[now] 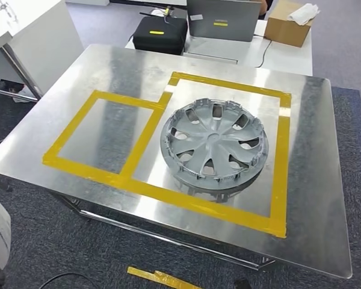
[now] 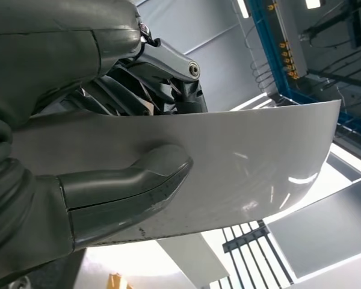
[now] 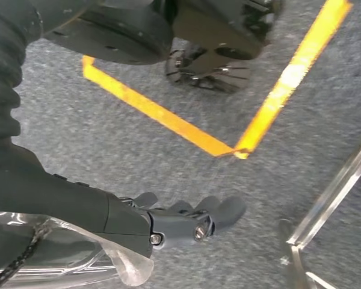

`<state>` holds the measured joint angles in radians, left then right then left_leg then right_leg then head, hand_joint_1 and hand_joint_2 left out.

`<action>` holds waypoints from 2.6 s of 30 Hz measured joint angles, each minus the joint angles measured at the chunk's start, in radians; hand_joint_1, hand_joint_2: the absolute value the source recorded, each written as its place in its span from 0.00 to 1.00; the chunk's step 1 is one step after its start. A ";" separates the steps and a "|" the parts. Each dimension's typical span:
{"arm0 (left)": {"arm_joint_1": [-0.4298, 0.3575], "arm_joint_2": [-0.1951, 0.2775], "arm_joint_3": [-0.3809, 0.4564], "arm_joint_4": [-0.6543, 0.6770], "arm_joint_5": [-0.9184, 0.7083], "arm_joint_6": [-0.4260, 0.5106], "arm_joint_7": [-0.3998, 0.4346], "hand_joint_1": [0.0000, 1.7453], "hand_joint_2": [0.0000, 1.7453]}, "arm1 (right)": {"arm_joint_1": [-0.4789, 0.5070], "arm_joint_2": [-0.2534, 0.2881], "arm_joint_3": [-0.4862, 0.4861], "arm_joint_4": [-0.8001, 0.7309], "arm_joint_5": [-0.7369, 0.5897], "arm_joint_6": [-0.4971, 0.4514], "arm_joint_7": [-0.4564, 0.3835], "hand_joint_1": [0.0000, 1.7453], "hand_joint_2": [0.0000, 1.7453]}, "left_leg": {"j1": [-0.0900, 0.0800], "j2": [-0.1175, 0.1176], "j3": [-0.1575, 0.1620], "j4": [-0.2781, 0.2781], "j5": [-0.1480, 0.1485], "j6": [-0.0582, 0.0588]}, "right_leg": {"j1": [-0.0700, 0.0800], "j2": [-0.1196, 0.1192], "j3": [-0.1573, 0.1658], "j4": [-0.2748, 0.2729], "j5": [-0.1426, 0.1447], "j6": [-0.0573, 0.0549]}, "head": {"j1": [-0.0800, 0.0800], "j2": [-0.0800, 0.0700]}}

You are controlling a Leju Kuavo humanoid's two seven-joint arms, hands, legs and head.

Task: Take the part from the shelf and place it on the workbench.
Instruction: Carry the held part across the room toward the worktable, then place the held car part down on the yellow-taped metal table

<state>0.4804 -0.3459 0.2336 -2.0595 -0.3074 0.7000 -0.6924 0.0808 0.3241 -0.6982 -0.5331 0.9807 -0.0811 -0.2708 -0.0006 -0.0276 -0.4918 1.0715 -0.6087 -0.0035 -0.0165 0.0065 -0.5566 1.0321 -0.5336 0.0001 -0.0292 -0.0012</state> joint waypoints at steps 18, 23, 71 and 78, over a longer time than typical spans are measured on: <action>-0.003 0.003 -0.006 0.005 -0.009 -0.029 0.000 1.00 1.00 | 0.004 -0.001 -0.008 0.002 -0.045 0.013 0.008 0.00 1.00 | 0.002 0.032 -0.105 -0.041 0.128 0.041 | 0.001 -0.001 0.004 0.176 -0.187 0.033 | 0.010 0.000; -0.005 0.000 -0.002 0.016 -0.029 -0.055 0.000 1.00 1.00 | 0.006 -0.002 -0.019 0.002 -0.053 0.006 0.010 0.00 1.00 | 0.002 0.054 -0.044 -0.042 0.084 0.039 | 0.001 -0.013 -0.064 0.133 -0.026 0.040 | 0.010 0.000; -0.037 0.004 0.056 0.047 -0.240 -0.181 0.046 1.00 1.00 | -0.003 -0.001 -0.048 -0.007 -0.006 0.005 0.008 0.00 1.00 | -0.012 0.020 -0.072 -0.051 0.125 0.049 | -0.003 0.000 0.010 0.027 -0.020 0.037 | 0.005 0.000; -0.035 -0.002 0.058 0.046 -0.251 -0.173 0.036 1.00 1.00 | -0.008 0.000 -0.049 -0.007 0.004 0.007 0.007 0.00 1.00 | -0.006 0.020 -0.097 0.015 0.067 0.003 | -0.004 -0.005 0.024 -0.040 0.025 0.005 | 0.001 0.000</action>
<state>0.4456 -0.3479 0.2914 -2.0130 -0.5589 0.5271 -0.6560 0.0725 0.3243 -0.7472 -0.5398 0.9842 -0.0737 -0.2635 -0.0062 -0.0077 -0.5893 1.0865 -0.5419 -0.0008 -0.0203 0.0018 -0.5327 0.9923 -0.5083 0.0049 -0.0280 -0.0015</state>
